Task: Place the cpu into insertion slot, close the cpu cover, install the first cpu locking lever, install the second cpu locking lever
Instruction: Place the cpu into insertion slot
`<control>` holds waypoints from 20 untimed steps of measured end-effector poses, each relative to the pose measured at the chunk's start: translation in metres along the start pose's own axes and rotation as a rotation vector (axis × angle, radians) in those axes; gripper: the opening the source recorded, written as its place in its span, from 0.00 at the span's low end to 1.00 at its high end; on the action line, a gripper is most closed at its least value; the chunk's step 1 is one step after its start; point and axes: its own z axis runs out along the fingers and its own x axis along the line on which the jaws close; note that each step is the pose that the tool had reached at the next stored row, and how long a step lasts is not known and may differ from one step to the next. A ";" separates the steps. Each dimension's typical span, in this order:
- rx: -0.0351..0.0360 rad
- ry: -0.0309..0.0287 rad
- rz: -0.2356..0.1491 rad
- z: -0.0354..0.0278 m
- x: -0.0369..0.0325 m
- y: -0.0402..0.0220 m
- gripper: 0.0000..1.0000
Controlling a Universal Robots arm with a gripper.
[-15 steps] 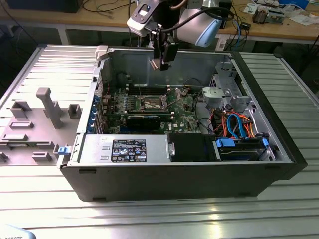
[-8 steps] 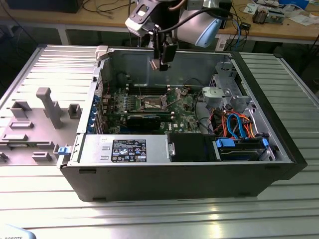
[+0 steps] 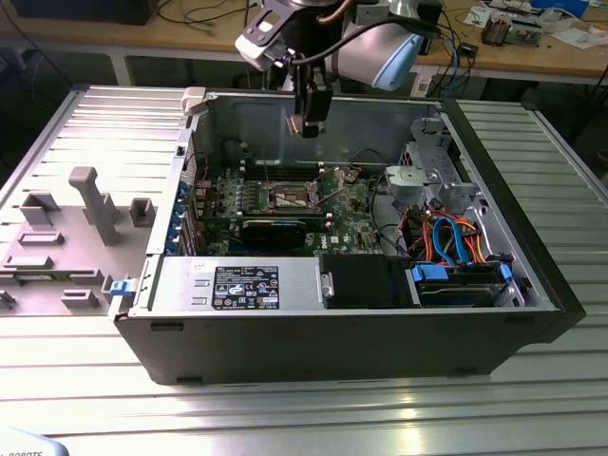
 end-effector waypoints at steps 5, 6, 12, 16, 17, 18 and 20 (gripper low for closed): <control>-0.0008 -0.0006 0.018 0.0013 -0.0001 0.0000 0.54; -0.0008 -0.0007 0.020 0.0013 -0.0001 0.0000 0.54; -0.0010 -0.0007 0.021 0.0015 -0.0001 0.0000 0.54; -0.0007 -0.0007 0.021 0.0022 -0.0001 -0.0001 0.54; -0.0008 -0.0002 0.021 0.0022 -0.0001 -0.0001 0.54; -0.0009 0.0000 0.021 0.0023 -0.0001 -0.0001 0.54; -0.0010 0.0002 0.021 0.0023 -0.0001 -0.0001 0.54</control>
